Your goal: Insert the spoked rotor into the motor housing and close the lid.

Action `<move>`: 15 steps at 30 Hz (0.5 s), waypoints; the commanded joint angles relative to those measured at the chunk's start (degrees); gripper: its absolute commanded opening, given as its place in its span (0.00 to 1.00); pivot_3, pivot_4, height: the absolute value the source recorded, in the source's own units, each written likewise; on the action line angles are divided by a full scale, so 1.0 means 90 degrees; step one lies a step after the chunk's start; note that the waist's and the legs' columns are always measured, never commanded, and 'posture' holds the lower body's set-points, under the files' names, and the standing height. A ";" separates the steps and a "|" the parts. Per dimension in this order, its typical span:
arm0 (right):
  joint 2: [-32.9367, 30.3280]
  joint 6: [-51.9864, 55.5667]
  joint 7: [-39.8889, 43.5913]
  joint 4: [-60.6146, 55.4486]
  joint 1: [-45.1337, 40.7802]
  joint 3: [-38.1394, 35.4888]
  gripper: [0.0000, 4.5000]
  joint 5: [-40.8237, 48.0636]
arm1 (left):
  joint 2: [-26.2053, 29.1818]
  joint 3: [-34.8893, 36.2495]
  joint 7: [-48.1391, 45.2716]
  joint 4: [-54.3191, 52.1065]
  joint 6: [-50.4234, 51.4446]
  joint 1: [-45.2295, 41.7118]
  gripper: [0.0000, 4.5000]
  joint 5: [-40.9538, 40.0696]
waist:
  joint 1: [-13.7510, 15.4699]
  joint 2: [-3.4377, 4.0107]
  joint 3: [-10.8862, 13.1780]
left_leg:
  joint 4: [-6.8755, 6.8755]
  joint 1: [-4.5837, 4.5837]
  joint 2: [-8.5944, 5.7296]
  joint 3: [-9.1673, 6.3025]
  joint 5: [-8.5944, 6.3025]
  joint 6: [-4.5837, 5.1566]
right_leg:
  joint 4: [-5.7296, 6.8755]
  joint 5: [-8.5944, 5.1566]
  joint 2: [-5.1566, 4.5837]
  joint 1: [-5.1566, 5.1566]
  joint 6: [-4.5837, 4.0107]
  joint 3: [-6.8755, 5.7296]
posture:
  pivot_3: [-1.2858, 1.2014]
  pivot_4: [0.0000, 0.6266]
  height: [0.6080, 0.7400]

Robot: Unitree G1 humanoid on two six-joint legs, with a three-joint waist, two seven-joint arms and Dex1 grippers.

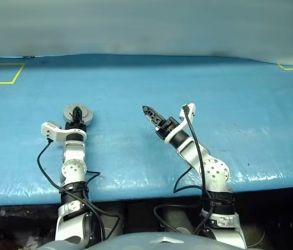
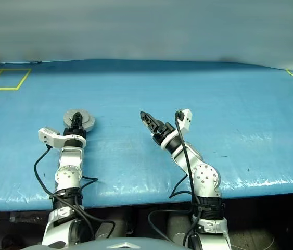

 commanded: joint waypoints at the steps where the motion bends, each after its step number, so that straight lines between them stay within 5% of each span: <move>1: 0.0027 -0.0083 0.0131 -0.0151 -0.0066 0.0019 0.94 -0.0049 | 0.0248 0.0066 0.0200 0.0122 0.0181 -0.0230 0.64 0.0227 | -0.0003 -0.0001 0.0000 | 0.0000 0.0004 0.0001 0.0000 0.0000 0.0000 | 0.0001 0.0000 0.0003 0.0001 0.0000 0.0000 | 0.52 0.24 1.00; 7: 0.0015 -0.0047 0.0201 -0.0121 -0.0053 0.0033 0.94 -0.0168 | 0.0394 0.0214 0.0868 -0.0006 0.0064 0.0044 0.99 0.0867 | -0.0040 0.0002 -0.0002 | -0.0014 0.0056 0.0009 0.0002 -0.0001 -0.0003 | 0.0001 -0.0002 0.0011 0.0043 -0.0014 0.0007 | 0.52 0.24 1.00; 15: -0.0252 0.0094 0.0001 0.0335 -0.0276 -0.0122 0.94 -0.0495 | 0.0680 0.0673 0.2807 -0.1256 -0.0825 0.0758 0.99 0.2720 | -0.0086 0.0000 -0.0002 | -0.0034 0.0079 0.0029 0.0019 -0.0004 -0.0009 | 0.0002 -0.0004 0.0008 0.0043 -0.0022 0.0019 | 0.52 0.24 1.00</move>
